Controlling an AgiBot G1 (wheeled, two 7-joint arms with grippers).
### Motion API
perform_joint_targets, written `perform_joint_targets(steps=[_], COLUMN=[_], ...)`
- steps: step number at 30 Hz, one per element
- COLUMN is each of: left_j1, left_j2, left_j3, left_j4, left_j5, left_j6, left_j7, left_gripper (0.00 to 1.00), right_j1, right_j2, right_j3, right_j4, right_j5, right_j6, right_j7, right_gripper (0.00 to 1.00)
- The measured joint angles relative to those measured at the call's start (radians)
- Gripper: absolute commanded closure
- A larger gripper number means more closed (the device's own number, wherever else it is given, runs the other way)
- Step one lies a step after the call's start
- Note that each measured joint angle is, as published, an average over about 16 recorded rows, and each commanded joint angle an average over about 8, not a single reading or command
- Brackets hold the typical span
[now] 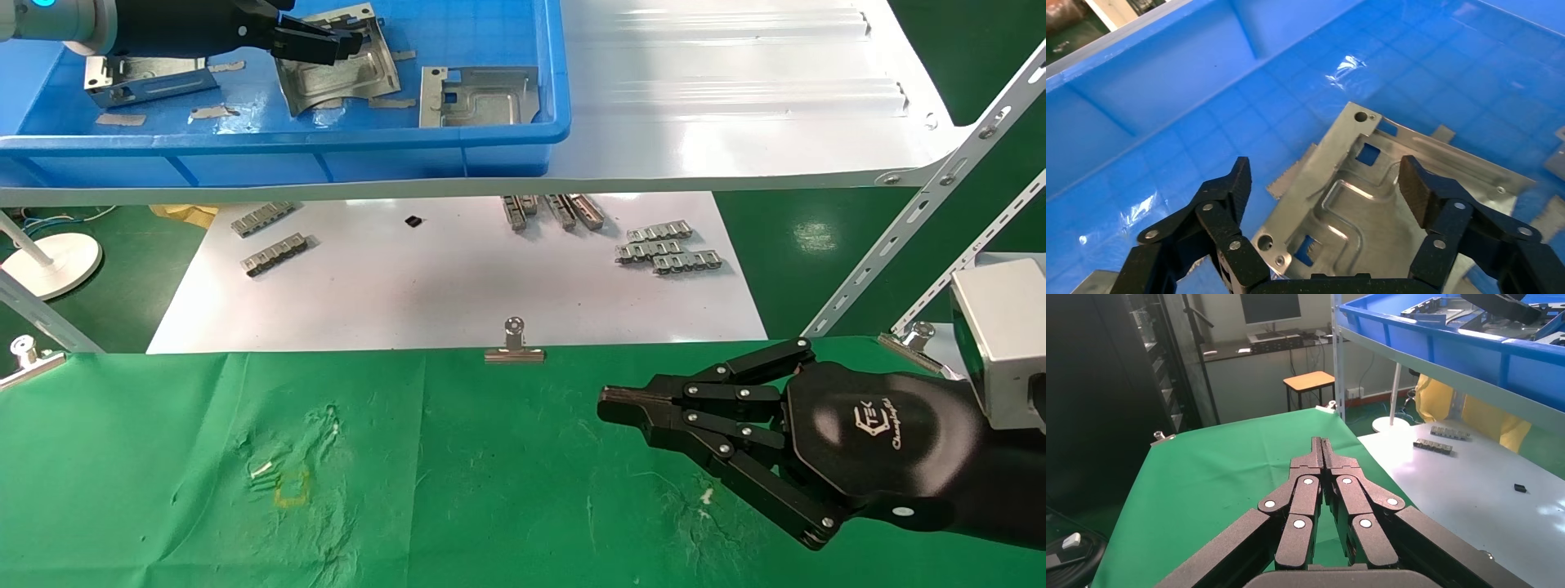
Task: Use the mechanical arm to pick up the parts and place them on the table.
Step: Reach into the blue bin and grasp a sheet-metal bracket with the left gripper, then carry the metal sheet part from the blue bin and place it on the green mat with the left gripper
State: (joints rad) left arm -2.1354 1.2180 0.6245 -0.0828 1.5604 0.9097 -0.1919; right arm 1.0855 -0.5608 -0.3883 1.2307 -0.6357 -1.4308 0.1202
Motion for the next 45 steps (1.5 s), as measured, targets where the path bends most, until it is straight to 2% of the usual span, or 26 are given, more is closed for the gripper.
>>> perform_joint_targets(steps=[22, 23, 24, 29, 31, 32, 38, 45], left_j1=[-0.008, -0.009, -0.010, -0.018, -0.023, -0.026, -0.042, -0.046], left_j2=[0.019, 0.018, 0.018, 0.008, 0.001, -0.004, -0.044, -0.121], left_j3=[-0.005, -0.005, -0.006, -0.013, -0.017, -0.020, -0.044, -0.085], left_j4=[0.061, 0.063, 0.064, 0.069, 0.068, 0.068, 0.062, 0.038], left_j5=[-0.006, -0.007, -0.007, -0.017, -0.024, -0.028, -0.063, -0.124], left_j6=[-0.004, -0.003, -0.002, 0.011, 0.022, 0.029, 0.102, 0.253], left_j7=[0.083, 0.083, 0.084, 0.086, 0.087, 0.088, 0.101, 0.156], left_gripper=[1.00, 1.00, 1.00, 1.00, 1.00, 1.00, 1.00, 1.00], right_j1=[0.000, 0.000, 0.000, 0.000, 0.000, 0.000, 0.000, 0.000], right_j2=[0.000, 0.000, 0.000, 0.000, 0.000, 0.000, 0.000, 0.000], right_j3=[0.000, 0.000, 0.000, 0.000, 0.000, 0.000, 0.000, 0.000], right_j4=[0.000, 0.000, 0.000, 0.000, 0.000, 0.000, 0.000, 0.000], right_j5=[0.000, 0.000, 0.000, 0.000, 0.000, 0.000, 0.000, 0.000], right_j6=[0.000, 0.000, 0.000, 0.000, 0.000, 0.000, 0.000, 0.000], right_j7=[0.000, 0.000, 0.000, 0.000, 0.000, 0.000, 0.000, 0.000], right_gripper=[0.99, 0.96, 0.87, 0.25, 0.04, 0.00, 0.00, 0.00])
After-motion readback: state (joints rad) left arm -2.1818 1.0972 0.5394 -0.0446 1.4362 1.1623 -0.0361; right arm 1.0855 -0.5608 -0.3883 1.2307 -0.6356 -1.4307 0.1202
